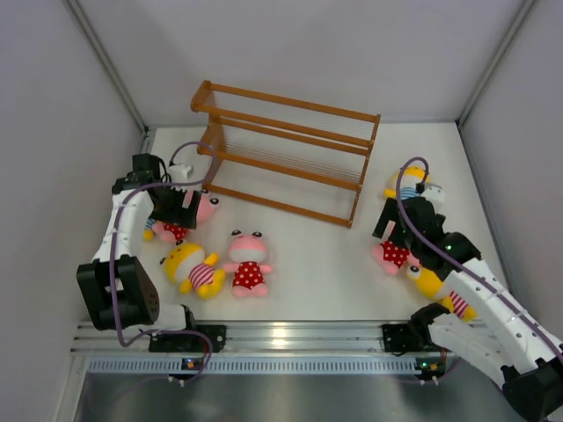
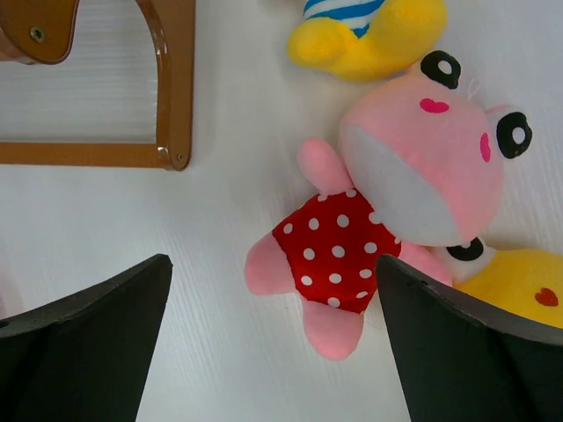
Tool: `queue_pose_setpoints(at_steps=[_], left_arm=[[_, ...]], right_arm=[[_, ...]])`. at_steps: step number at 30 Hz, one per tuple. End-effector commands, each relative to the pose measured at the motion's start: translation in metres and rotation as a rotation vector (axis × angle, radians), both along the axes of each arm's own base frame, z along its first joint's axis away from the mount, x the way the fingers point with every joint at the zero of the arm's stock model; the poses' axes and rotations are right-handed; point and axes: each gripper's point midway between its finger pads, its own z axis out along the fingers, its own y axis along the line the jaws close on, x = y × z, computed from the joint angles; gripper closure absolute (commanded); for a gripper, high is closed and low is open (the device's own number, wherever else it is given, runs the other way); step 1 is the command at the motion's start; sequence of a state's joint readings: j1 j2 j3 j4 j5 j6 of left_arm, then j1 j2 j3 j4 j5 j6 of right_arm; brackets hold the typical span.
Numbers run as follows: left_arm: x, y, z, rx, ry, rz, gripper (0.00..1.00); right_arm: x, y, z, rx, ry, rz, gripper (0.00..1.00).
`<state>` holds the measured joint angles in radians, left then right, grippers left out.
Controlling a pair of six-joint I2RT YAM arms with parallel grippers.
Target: Place and organize the stuffed toys onto the shelf
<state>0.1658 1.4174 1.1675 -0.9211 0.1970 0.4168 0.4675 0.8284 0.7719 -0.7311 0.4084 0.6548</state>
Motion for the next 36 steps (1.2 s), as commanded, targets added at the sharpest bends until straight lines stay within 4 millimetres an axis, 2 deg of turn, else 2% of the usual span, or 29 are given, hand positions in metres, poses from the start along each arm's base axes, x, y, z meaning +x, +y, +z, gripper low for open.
queue_pose_setpoints(at_steps=[1,4,7,8,9,10,13,15,16,18,20,22,23,24,25,26,27,29,30,31,33,34,35,36], left_arm=[[0.002,0.000,0.014,-0.016,-0.034,0.059,0.02],[0.000,0.006,0.015,0.010,-0.036,0.077,0.02],[0.001,0.024,0.017,0.094,-0.044,0.082,0.02],[0.002,0.036,0.018,0.147,-0.049,0.102,0.02],[0.012,0.048,0.023,0.187,-0.093,0.122,0.02],[0.013,0.068,0.027,0.240,-0.106,0.158,0.02],[0.019,0.105,0.033,0.282,-0.113,0.235,0.02],[0.022,0.120,0.025,0.290,-0.077,0.256,0.03],[0.025,0.130,0.027,0.302,-0.076,0.273,0.05],[0.027,0.140,0.018,0.306,-0.042,0.286,0.09],[0.028,0.148,0.018,0.301,-0.043,0.299,0.13],[0.027,0.147,0.018,0.273,-0.051,0.277,0.16],[0.021,0.137,0.015,0.236,-0.039,0.241,0.18],[0.018,0.126,0.022,0.203,-0.058,0.199,0.19],[0.017,0.105,0.025,0.125,-0.082,0.091,0.20],[0.000,0.085,0.029,0.070,-0.066,0.021,0.20],[-0.009,0.070,0.030,0.027,-0.067,-0.051,0.19],[-0.021,0.047,0.033,-0.013,-0.097,-0.209,0.16],[-0.029,0.041,0.028,-0.021,-0.070,-0.231,0.14],[-0.030,0.038,0.024,-0.017,-0.049,-0.241,0.13],[-0.033,0.040,0.008,-0.012,0.021,-0.234,0.12],[-0.033,0.038,0.004,-0.021,0.044,-0.225,0.12],[-0.033,0.037,0.000,-0.029,0.059,-0.222,0.12],[-0.033,0.035,-0.004,-0.041,0.076,-0.220,0.12]], right_arm=[[0.007,0.000,0.001,0.026,-0.022,-0.020,0.01],[0.009,0.001,0.006,0.037,-0.045,-0.024,0.01],[0.011,0.001,0.009,0.043,-0.060,-0.023,0.01],[0.010,0.002,0.009,0.041,-0.057,-0.018,0.01],[0.011,0.002,0.009,0.041,-0.057,-0.013,0.01],[0.010,0.002,0.009,0.039,-0.057,-0.011,0.01],[0.008,0.001,0.009,0.023,-0.050,0.003,0.00],[0.006,-0.001,0.008,0.008,-0.040,0.006,0.01],[0.006,-0.002,0.008,0.005,-0.039,0.006,0.01],[0.005,-0.002,0.009,0.001,-0.040,0.010,0.01],[0.004,-0.003,0.009,0.001,-0.040,0.010,0.01],[0.004,-0.004,0.010,-0.002,-0.041,0.009,0.01],[0.003,-0.003,0.010,-0.004,-0.042,0.014,0.01],[0.003,-0.003,0.011,-0.003,-0.042,0.013,0.01],[0.004,-0.003,0.011,-0.002,-0.043,0.012,0.01],[0.003,-0.003,0.012,-0.001,-0.041,0.014,0.01],[0.004,-0.002,0.014,0.004,-0.046,0.018,0.01],[0.004,0.004,0.018,0.025,-0.054,0.043,0.01],[0.005,0.007,0.021,0.028,-0.062,0.068,0.01],[0.008,0.012,0.028,0.051,-0.090,0.088,0.01],[0.006,0.032,0.041,0.097,-0.140,0.216,0.04],[0.004,0.045,0.045,0.123,-0.161,0.300,0.12],[-0.003,0.079,0.062,0.211,-0.220,0.486,0.18],[-0.013,0.101,0.067,0.212,-0.247,0.631,0.21]])
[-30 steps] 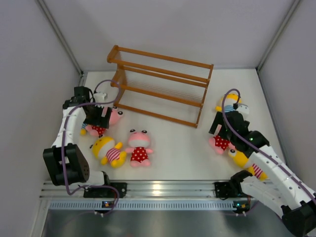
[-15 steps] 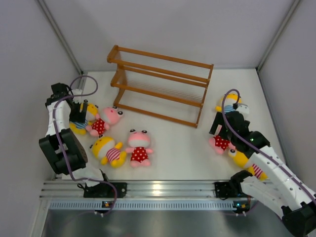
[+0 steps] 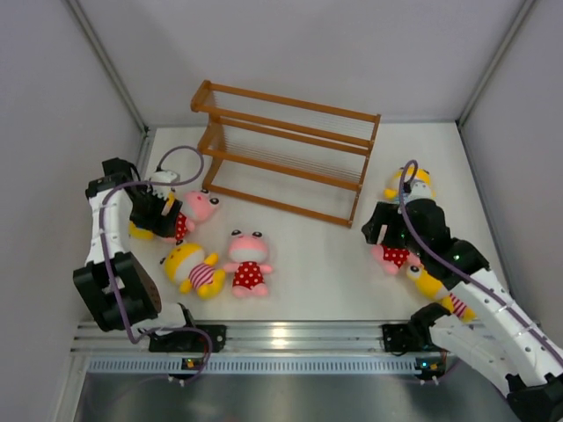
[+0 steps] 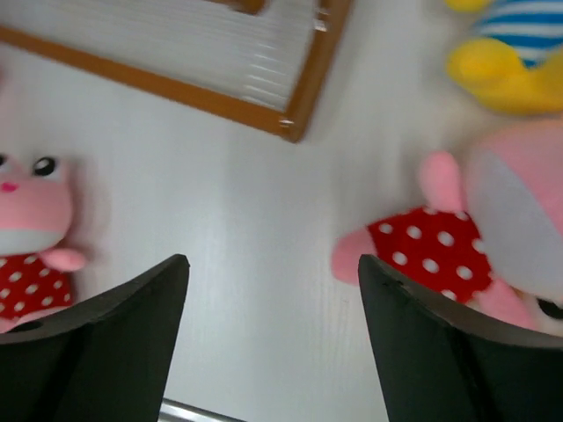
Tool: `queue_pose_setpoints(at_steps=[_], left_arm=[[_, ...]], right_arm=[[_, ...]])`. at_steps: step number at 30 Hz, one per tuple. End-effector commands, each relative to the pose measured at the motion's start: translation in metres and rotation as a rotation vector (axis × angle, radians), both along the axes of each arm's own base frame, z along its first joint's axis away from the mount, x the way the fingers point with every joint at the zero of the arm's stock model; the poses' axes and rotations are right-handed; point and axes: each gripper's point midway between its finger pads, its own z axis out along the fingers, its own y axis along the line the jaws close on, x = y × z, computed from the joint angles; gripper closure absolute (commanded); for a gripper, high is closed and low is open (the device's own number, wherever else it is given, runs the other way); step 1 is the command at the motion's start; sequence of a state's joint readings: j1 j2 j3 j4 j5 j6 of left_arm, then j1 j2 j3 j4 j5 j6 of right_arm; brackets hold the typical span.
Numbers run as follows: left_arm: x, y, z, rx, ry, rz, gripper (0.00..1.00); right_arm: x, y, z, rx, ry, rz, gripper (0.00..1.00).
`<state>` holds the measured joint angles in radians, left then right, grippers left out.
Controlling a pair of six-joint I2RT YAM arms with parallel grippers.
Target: Place and organize the stuffed toys onto the shelf
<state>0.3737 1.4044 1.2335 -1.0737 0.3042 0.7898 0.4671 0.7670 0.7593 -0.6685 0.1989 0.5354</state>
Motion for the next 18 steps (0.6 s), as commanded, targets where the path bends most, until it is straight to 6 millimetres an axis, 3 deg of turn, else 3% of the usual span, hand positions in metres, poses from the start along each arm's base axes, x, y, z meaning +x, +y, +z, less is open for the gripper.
queue_pose_setpoints(at_steps=[1,2,3,4,5,6,7,8,9,10,11,12,13,14,15,18], left_arm=[[-0.009,-0.014,-0.022,-0.069,0.096,-0.046,0.12],[-0.008,-0.015,-0.021,-0.074,0.094,-0.044,0.12],[-0.007,-0.016,-0.020,-0.085,0.091,-0.040,0.12],[-0.004,-0.016,-0.017,-0.087,0.079,-0.036,0.12],[-0.003,-0.017,-0.015,-0.090,0.072,-0.036,0.12],[-0.002,-0.018,-0.014,-0.092,0.066,-0.036,0.12],[-0.001,-0.018,-0.011,-0.095,0.062,-0.028,0.12],[-0.001,-0.019,-0.010,-0.093,0.059,-0.027,0.12],[0.000,-0.018,-0.009,-0.090,0.057,-0.026,0.12],[-0.002,-0.018,-0.011,-0.084,0.060,-0.026,0.12],[-0.003,-0.017,-0.009,-0.077,0.057,-0.027,0.11],[-0.004,-0.016,-0.010,-0.070,0.060,-0.032,0.11],[-0.006,-0.014,-0.011,-0.054,0.065,-0.030,0.11],[-0.009,-0.013,-0.012,-0.046,0.070,-0.034,0.11],[-0.011,-0.012,-0.014,-0.038,0.075,-0.039,0.11],[-0.015,-0.009,-0.016,-0.015,0.084,-0.041,0.11]], right_arm=[[-0.014,0.085,0.060,0.159,-0.229,0.486,0.24],[-0.011,0.100,0.064,0.136,-0.271,0.518,0.25],[-0.037,0.134,0.066,0.093,-0.305,0.674,0.24],[-0.043,0.150,0.065,0.047,-0.333,0.718,0.23],[-0.042,0.172,0.048,-0.058,-0.333,0.775,0.22],[-0.067,0.204,0.054,-0.064,-0.357,0.902,0.20],[-0.073,0.221,0.050,-0.091,-0.352,0.959,0.19],[-0.076,0.243,0.021,-0.169,-0.302,1.051,0.19],[-0.082,0.267,0.032,-0.165,-0.333,1.110,0.19],[-0.083,0.280,0.025,-0.191,-0.324,1.147,0.19],[-0.086,0.298,-0.005,-0.255,-0.280,1.234,0.19],[-0.087,0.317,0.004,-0.244,-0.297,1.269,0.19],[-0.087,0.327,-0.005,-0.261,-0.280,1.295,0.19],[-0.092,0.338,-0.032,-0.287,-0.225,1.361,0.19],[-0.092,0.350,-0.029,-0.282,-0.233,1.376,0.19],[-0.092,0.361,-0.063,-0.324,-0.173,1.410,0.19]])
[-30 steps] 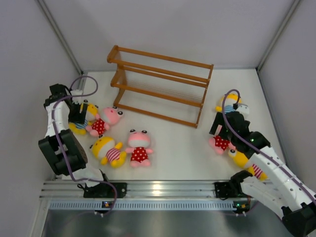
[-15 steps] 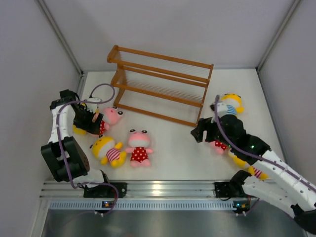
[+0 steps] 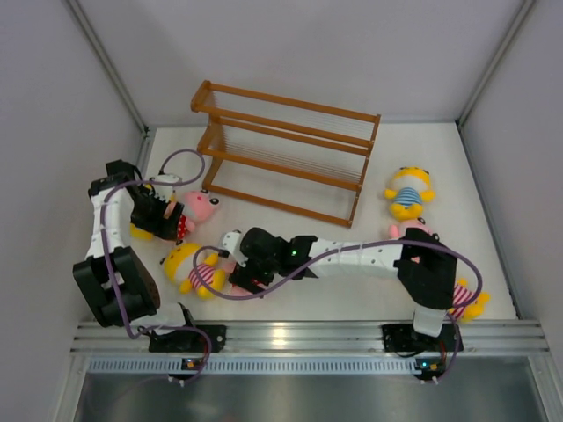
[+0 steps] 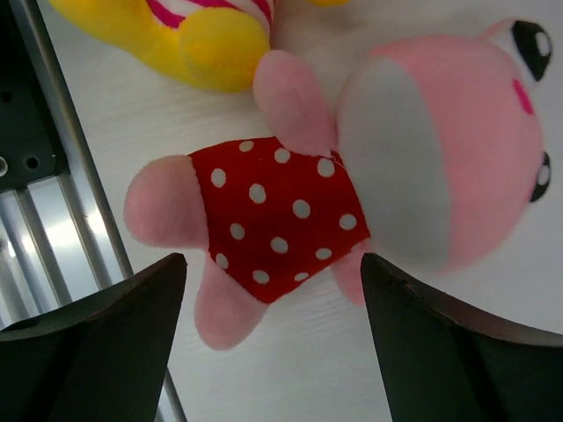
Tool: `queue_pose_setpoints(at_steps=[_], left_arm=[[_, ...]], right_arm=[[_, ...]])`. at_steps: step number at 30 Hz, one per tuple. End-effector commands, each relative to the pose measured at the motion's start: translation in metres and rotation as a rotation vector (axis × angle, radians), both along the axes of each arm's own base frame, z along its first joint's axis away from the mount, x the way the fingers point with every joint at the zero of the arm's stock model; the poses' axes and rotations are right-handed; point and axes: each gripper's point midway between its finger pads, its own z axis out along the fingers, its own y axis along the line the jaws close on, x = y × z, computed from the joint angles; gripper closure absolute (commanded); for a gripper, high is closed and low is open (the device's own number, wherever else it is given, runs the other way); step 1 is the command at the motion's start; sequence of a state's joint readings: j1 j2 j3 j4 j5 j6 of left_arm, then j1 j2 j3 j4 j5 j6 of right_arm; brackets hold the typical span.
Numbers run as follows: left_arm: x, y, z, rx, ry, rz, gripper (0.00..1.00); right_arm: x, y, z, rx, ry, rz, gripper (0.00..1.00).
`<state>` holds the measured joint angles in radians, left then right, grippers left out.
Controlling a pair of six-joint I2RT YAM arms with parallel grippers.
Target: Place and organize the stuffed toys onto the shelf
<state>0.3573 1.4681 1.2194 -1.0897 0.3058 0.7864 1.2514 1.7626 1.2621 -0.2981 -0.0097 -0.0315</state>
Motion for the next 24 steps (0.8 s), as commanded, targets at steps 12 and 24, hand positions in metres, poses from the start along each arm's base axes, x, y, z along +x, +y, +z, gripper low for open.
queue_pose_setpoints(at_steps=[12,24], left_arm=[[-0.008,-0.001,0.009,0.025,-0.013,-0.021,0.10],[-0.007,-0.001,0.010,0.025,-0.017,-0.023,0.11]], right_arm=[[-0.008,0.016,-0.007,-0.087,-0.029,0.043,1.00],[0.063,-0.067,0.240,-0.006,-0.341,-0.191,1.00]])
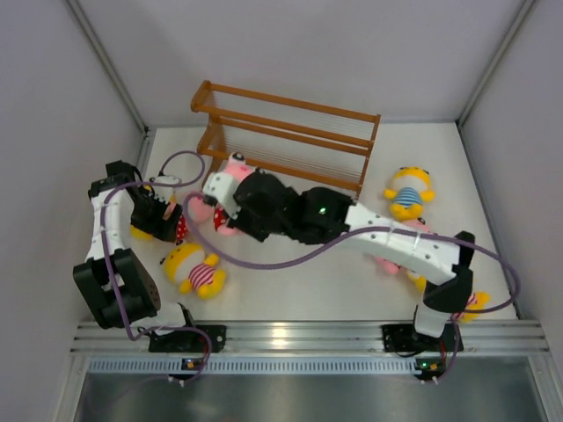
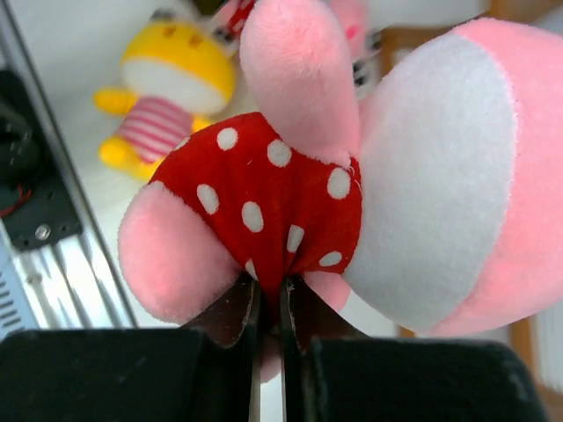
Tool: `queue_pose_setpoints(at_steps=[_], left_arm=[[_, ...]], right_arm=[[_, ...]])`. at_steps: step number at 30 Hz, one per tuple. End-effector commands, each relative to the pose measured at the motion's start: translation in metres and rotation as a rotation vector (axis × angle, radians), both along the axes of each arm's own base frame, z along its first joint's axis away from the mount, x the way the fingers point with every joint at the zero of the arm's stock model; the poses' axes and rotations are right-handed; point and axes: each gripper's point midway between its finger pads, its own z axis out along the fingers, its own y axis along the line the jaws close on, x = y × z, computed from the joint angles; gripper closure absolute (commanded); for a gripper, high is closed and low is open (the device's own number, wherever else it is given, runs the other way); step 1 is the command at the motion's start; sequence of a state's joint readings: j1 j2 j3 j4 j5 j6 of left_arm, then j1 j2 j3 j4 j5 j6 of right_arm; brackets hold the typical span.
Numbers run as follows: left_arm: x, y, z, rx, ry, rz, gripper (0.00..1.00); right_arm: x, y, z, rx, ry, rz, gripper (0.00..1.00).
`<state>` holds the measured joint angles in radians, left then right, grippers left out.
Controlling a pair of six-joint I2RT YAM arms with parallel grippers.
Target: Place and organize the stuffed toys onto the shelf
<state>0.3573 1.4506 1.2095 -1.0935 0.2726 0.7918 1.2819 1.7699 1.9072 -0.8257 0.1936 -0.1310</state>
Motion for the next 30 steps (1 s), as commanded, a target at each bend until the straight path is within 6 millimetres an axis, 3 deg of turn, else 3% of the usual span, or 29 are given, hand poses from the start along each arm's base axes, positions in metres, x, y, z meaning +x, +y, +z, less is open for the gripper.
queue_pose_setpoints(at_steps=[1,2,3,5,6,9,14,18,25,30], left_arm=[[-0.002,-0.005,0.009,-0.008,-0.025,-0.026,0.10],[-0.002,-0.006,0.008,-0.010,-0.023,-0.030,0.11],[-0.002,-0.006,0.008,-0.011,-0.022,-0.031,0.11],[-0.002,-0.006,0.008,-0.011,-0.021,-0.027,0.11],[-0.002,-0.006,0.007,-0.011,-0.017,-0.025,0.11],[-0.003,-0.005,0.008,-0.007,-0.021,-0.032,0.10],[-0.005,-0.008,0.005,-0.018,-0.015,-0.038,0.11],[-0.006,-0.008,0.003,-0.023,-0.011,-0.037,0.11],[-0.007,-0.009,0.000,-0.025,0.000,-0.049,0.11],[-0.007,-0.009,-0.002,-0.027,0.005,-0.050,0.10]], right_arm=[[0.045,-0.081,0.070,-0.015,-0.124,-0.171,1.00],[0.049,-0.091,0.080,-0.003,-0.119,-0.161,1.00],[0.073,-0.110,0.085,0.001,-0.117,-0.228,1.00],[0.097,-0.135,0.092,-0.007,-0.125,-0.295,1.00],[0.121,-0.156,0.095,-0.007,-0.128,-0.369,1.00],[0.153,-0.193,0.104,-0.018,-0.140,-0.463,1.00],[0.188,-0.227,0.105,-0.051,-0.147,-0.485,1.00],[0.205,-0.241,0.094,-0.039,-0.091,-0.468,1.00],[0.208,-0.218,0.078,-0.026,-0.045,-0.252,1.00],[0.224,-0.234,0.070,0.013,0.007,-0.265,0.97]])
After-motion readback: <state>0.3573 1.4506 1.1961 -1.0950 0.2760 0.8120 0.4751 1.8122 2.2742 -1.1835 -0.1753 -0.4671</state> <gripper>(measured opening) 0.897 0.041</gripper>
